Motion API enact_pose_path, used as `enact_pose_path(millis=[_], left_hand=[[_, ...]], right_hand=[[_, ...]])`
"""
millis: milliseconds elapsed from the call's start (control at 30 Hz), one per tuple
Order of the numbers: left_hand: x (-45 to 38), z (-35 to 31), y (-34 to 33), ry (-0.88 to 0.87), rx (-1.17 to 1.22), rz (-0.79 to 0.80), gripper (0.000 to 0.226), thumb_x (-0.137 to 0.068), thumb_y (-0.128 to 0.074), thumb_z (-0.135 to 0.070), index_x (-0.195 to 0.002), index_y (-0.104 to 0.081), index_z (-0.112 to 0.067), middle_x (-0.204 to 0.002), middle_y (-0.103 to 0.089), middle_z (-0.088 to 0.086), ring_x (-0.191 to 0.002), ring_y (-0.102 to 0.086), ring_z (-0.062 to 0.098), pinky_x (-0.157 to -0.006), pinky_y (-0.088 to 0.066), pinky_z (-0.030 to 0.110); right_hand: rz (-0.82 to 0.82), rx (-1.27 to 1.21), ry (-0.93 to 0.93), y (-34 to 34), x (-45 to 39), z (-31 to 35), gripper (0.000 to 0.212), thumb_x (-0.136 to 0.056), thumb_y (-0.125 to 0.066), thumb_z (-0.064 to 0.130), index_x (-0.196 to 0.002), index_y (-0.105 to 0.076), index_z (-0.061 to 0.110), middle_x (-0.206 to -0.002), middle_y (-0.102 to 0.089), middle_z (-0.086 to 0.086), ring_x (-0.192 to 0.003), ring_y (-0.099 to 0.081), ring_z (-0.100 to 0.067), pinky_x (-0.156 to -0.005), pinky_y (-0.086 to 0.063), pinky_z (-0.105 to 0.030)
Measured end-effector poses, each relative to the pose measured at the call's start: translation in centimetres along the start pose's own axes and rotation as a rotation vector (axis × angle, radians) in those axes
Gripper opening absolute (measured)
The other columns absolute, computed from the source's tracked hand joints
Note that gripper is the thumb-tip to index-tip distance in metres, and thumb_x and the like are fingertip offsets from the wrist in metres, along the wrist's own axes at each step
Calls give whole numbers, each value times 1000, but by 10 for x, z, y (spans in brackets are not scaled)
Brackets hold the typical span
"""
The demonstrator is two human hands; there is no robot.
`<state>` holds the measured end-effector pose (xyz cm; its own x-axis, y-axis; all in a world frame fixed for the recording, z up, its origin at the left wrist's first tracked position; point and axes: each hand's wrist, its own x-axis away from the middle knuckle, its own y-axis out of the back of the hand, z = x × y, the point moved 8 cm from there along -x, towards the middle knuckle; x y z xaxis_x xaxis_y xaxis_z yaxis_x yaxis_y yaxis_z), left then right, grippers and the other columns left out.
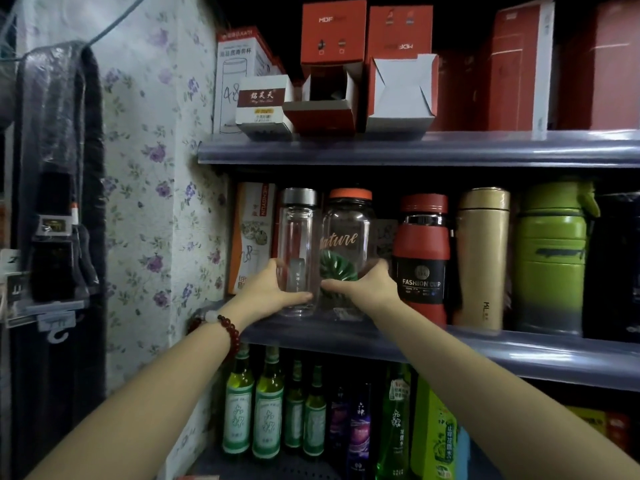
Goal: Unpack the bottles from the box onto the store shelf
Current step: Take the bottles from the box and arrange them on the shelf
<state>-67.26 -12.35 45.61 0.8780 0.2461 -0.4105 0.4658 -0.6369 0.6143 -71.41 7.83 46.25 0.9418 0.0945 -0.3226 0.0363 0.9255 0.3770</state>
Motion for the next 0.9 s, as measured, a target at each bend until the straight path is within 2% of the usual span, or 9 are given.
enact_pose_path(millis=[100,167,233,300,433,533,600,733,900], left_hand=[[-3,3,0,12,-18,-3,105,-59,-81,-56,-143,-28,-21,-135,-56,1,-119,-55,20,-100,-46,39],[-4,1,0,9,-3,3,102,-59,-82,-53,-140,-31,-20,-129,-59,0,-115,-58,18,-97,-47,37],[-4,0,-1,10,16,17,97,-57,-84,-50,-136,-35,-21,-121,-63,-3,-109,-60,15,-94,-48,35],[-3,0,1,18,27,16,103,-48,-83,-57,-133,-36,-23,-119,-64,-4,-107,-61,15,-96,-49,38],[0,2,1,34,3,14,104,-51,-82,-58,-136,-33,-23,-126,-60,-1,-113,-59,18,-99,-48,41],[-1,2,1,48,-17,28,110,-47,-80,-62,-137,-31,-24,-129,-58,1,-115,-57,21,-100,-47,43],[-3,1,1,59,-1,37,111,-44,-81,-60,-136,-31,-23,-125,-60,-1,-112,-58,19,-100,-47,42],[-5,1,-1,51,33,49,105,-41,-84,-57,-130,-37,-25,-117,-64,-4,-105,-62,15,-96,-50,41],[-5,-3,1,57,-8,-11,97,-54,-86,-49,-133,-37,-21,-127,-57,1,-105,-56,15,-91,-48,34]], right_hand=[[137,-16,-17,0,-3,0,105,-52,-92,44,-134,-37,7,-125,-56,-8,-112,-57,-23,-95,-49,-36],[162,-6,-20,-2,0,5,119,-42,-91,55,-137,-37,8,-130,-57,-7,-115,-57,-24,-99,-48,-37],[135,27,-17,-5,8,9,129,-45,-88,60,-145,-26,6,-138,-49,-11,-124,-52,-30,-103,-46,-40],[23,75,17,-2,12,9,120,-56,-87,53,-143,-22,3,-140,-45,-17,-126,-50,-33,-100,-47,-40],[40,37,17,1,10,2,98,-58,-90,42,-131,-36,5,-124,-57,-10,-114,-59,-28,-93,-50,-32],[142,-43,18,0,-1,-3,107,-37,-92,45,-128,-49,9,-115,-67,-2,-105,-66,-20,-97,-52,-38],[131,-72,15,0,1,-1,119,-34,-91,51,-135,-43,10,-121,-64,-3,-110,-63,-22,-100,-50,-42],[-1,-38,47,0,15,10,126,-57,-90,43,-151,-13,13,-142,-47,-11,-128,-50,-30,-104,-46,-44],[-13,0,60,4,13,10,110,-62,-90,33,-145,-20,13,-132,-51,-13,-116,-56,-30,-91,-55,-45]])
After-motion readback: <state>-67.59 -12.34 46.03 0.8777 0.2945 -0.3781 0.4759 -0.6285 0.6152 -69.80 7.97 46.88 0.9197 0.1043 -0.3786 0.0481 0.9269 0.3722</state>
